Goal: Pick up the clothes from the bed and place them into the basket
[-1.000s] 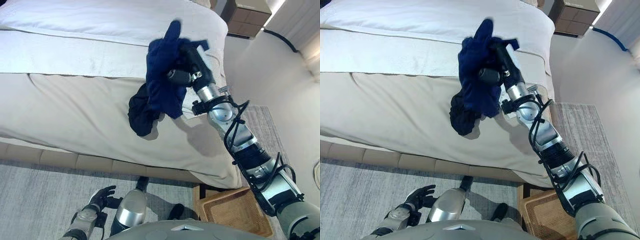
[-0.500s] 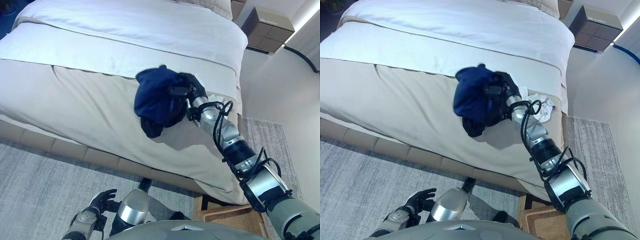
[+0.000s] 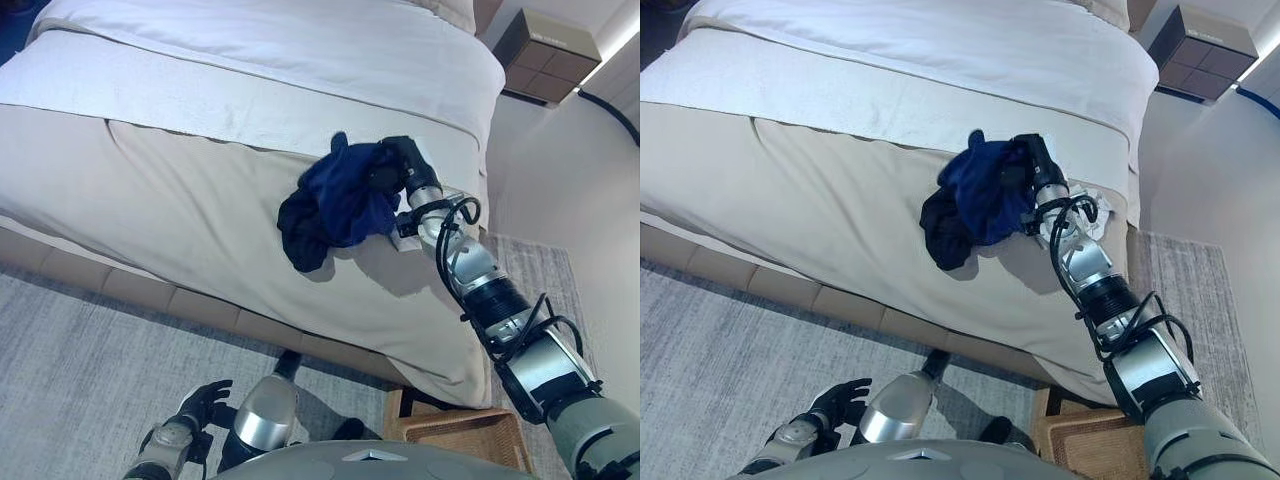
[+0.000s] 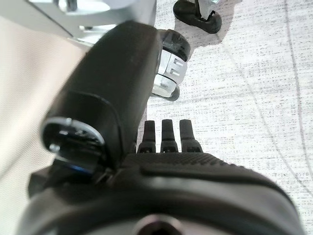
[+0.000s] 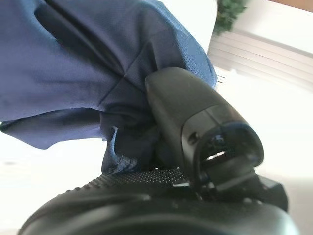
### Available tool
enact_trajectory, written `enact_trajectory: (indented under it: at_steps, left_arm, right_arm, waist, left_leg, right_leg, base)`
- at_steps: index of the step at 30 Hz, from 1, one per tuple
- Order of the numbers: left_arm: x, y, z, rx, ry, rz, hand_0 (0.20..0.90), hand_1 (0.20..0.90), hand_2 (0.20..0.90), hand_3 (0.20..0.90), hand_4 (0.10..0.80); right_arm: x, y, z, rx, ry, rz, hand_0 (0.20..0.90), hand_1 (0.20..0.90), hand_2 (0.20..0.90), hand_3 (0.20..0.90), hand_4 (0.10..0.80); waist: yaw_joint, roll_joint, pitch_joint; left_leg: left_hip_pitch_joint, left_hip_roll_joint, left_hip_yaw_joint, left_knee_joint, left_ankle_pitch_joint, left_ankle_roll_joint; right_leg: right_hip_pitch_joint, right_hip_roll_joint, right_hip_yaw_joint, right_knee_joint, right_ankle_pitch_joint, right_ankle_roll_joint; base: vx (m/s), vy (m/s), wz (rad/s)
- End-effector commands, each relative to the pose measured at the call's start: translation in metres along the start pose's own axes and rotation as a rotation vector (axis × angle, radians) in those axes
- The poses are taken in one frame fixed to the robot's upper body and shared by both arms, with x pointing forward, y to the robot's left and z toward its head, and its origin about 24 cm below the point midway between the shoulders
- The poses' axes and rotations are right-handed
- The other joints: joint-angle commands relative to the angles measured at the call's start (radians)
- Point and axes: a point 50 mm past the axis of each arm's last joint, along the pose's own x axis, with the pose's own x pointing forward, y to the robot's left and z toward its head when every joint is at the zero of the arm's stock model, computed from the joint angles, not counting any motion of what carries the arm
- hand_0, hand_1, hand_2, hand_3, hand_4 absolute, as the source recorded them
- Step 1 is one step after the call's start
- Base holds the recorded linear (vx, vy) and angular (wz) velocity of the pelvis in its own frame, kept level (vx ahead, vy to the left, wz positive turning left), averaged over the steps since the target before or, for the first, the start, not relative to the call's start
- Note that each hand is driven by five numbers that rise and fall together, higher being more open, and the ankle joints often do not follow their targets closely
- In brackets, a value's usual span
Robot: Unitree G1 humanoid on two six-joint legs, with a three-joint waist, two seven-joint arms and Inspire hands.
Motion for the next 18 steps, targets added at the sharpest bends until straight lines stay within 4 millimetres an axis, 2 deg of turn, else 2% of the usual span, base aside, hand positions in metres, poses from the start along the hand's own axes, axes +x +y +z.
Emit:
enact_trajectory:
  at_steps: [1, 3, 4, 6, 7, 9, 13, 18]
  left_arm:
    - [-0.005, 0.004, -0.018, 0.098, 0.04, -0.012, 0.9, 0.9, 0.9, 0.9, 0.8]
    - [-0.005, 0.006, -0.019, 0.094, 0.045, -0.012, 0.9, 0.9, 0.9, 0.9, 0.8]
    - [-0.006, 0.008, -0.021, 0.089, 0.053, -0.01, 0.9, 0.9, 0.9, 0.9, 0.8]
    - [-0.006, 0.007, -0.021, 0.089, 0.052, -0.011, 0.9, 0.9, 0.9, 0.9, 0.8]
    - [-0.007, 0.012, -0.025, 0.094, 0.074, -0.007, 0.9, 0.9, 0.9, 0.9, 0.8]
    - [-0.008, 0.017, -0.029, 0.093, 0.092, -0.001, 0.9, 0.9, 0.9, 0.9, 0.8]
    - [-0.008, 0.02, -0.03, 0.078, 0.114, 0.001, 0.9, 0.9, 0.9, 0.9, 0.8]
    - [-0.007, 0.017, -0.028, 0.068, 0.123, -0.016, 0.9, 0.9, 0.9, 0.9, 0.8]
  right_arm:
    - [0.006, -0.057, 0.114, -0.029, -0.512, -0.214, 0.3, 0.3, 0.3, 0.2, 0.1]
    - [0.004, -0.074, 0.131, -0.101, -0.576, -0.277, 0.3, 0.3, 0.3, 0.2, 0.1]
    - [0.003, -0.093, 0.148, -0.167, -0.621, -0.341, 0.3, 0.3, 0.3, 0.2, 0.1]
    - [0.003, -0.093, 0.148, -0.168, -0.622, -0.341, 0.3, 0.3, 0.3, 0.2, 0.1]
    - [-0.004, -0.13, 0.181, -0.257, -0.695, -0.472, 0.3, 0.3, 0.3, 0.2, 0.1]
    - [-0.01, -0.151, 0.205, -0.286, -0.75, -0.565, 0.3, 0.3, 0.3, 0.2, 0.1]
    - [-0.029, -0.183, 0.242, -0.223, -0.874, -0.751, 0.3, 0.3, 0.3, 0.2, 0.1]
    - [-0.044, -0.2, 0.26, -0.15, -0.955, -0.913, 0.3, 0.3, 0.3, 0.2, 0.1]
  waist:
    - [-0.016, 0.012, -0.085]
    - [-0.024, 0.011, -0.097]
    - [-0.033, 0.01, -0.109]
    - [-0.036, 0.009, -0.112]
    - [-0.051, 0.002, -0.133]
    - [-0.063, -0.005, -0.149]
    - [-0.085, -0.013, -0.178]
    - [-0.094, -0.008, -0.194]
  left_leg:
    - [0.128, 0.014, 0.033, -0.077, -0.105, 0.064]
    - [0.138, 0.014, 0.034, -0.082, -0.106, 0.065]
    - [0.149, 0.014, 0.037, -0.087, -0.108, 0.065]
    - [0.142, 0.013, 0.035, -0.084, -0.106, 0.067]
    - [0.161, 0.013, 0.04, -0.091, -0.113, 0.066]
    - [0.168, 0.013, 0.046, -0.089, -0.117, 0.066]
    - [0.172, 0.007, 0.052, -0.083, -0.123, 0.069]
    - [0.18, 0.001, 0.056, -0.075, -0.133, 0.073]
  right_leg:
    - [-0.03, -0.009, 0.071, 0.158, -0.074, -0.011]
    - [-0.026, -0.007, 0.078, 0.159, -0.077, -0.011]
    - [-0.023, -0.005, 0.087, 0.159, -0.079, -0.009]
    - [-0.027, -0.006, 0.085, 0.156, -0.075, -0.008]
    - [-0.022, -0.002, 0.106, 0.162, -0.081, -0.005]
    - [-0.023, 0.0, 0.12, 0.169, -0.082, -0.003]
    - [-0.031, 0.003, 0.137, 0.175, -0.075, -0.002]
    - [-0.032, 0.003, 0.145, 0.18, -0.077, -0.006]
  base:
    - [0.0, 0.0, 0.0]
    - [0.0, 0.0, 0.0]
    - [0.0, 0.0, 0.0]
    - [0.003, 0.002, -0.02]
    - [0.0, 0.0, 0.0]
    - [0.006, 0.005, -0.04]
    - [0.002, 0.014, -0.09]
    - [-0.008, 0.012, -0.06]
